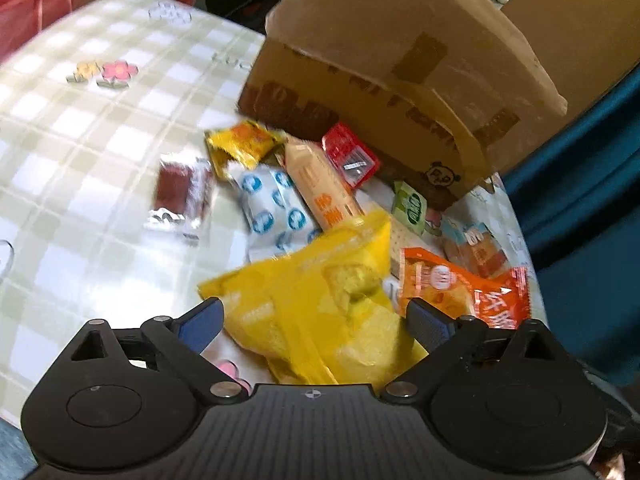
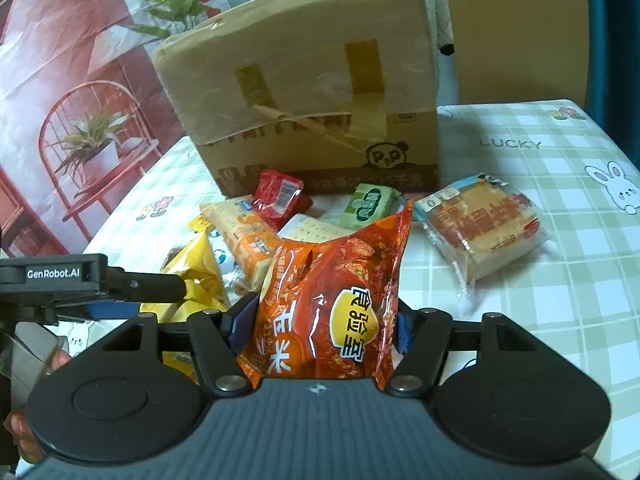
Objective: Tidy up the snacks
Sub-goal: 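Grasp the yellow bag with the left tool while the right tool grasps the orange bag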
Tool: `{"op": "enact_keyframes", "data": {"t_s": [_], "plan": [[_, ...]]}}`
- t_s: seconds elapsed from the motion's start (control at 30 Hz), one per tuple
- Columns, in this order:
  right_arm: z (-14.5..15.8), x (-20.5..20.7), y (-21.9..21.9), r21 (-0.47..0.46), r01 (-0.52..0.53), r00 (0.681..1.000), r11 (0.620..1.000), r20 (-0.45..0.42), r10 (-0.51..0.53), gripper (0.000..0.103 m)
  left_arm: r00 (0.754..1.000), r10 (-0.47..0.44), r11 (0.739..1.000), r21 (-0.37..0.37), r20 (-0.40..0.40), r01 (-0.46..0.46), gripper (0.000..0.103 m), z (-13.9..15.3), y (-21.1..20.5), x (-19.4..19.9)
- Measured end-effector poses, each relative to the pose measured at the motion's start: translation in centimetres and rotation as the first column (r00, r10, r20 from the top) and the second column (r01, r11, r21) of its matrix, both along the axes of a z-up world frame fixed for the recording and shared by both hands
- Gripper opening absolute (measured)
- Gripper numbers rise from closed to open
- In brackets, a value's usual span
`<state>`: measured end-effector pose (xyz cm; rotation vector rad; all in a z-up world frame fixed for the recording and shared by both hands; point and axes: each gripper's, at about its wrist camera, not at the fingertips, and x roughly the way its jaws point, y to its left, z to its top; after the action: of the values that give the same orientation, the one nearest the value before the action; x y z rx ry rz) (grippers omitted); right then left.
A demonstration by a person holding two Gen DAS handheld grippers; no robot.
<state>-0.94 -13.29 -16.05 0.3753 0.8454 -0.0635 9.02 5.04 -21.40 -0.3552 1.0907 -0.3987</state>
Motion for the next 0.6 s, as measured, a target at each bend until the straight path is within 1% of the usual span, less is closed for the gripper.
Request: {"op": "enact_keyframes", "data": {"t_s": [0.1,0.23,0.37,0.47,0.6], "plan": [[0.0,0.0,0.7,-0.007,-0.025,1.0,1.0,-0.004,0.025,0.067,1.0,-0.021,1.0,-0.01,-0.003,0.021,0.099,-0.1,-0.8,-0.1],[0.0,-0.1,1.2,-0.009,-0.046,0.999,0.999,-0.003,0.046,0.066,0.999,-0.043,0.999,0.034,0.014,0.043,0.102,-0.5,-1.9,0.2],[-0.2,-0.3,1.0,-0.006,-0.036,0.999,0.999,-0.008,0.036,0.066,0.999,-0.041,0.999,0.032,0.021,0.041,0.103,-1.4,-2.0,0.5],[-0.2,-0.4,0.7,-0.013,-0.019,1.0,1.0,-0.011,0.019,0.066,0.997,-0.07,0.996,0.062,0.035,0.068,0.103,-1.6,-2.6,0.4],[0.1,-0.6,-0.2,-0.03,0.022,1.0,0.999,-0.004,-0.022,0.066,0.99,-0.113,0.99,0.092,0.086,0.105,0.096,-1.1,-2.9,-0.4]]}}
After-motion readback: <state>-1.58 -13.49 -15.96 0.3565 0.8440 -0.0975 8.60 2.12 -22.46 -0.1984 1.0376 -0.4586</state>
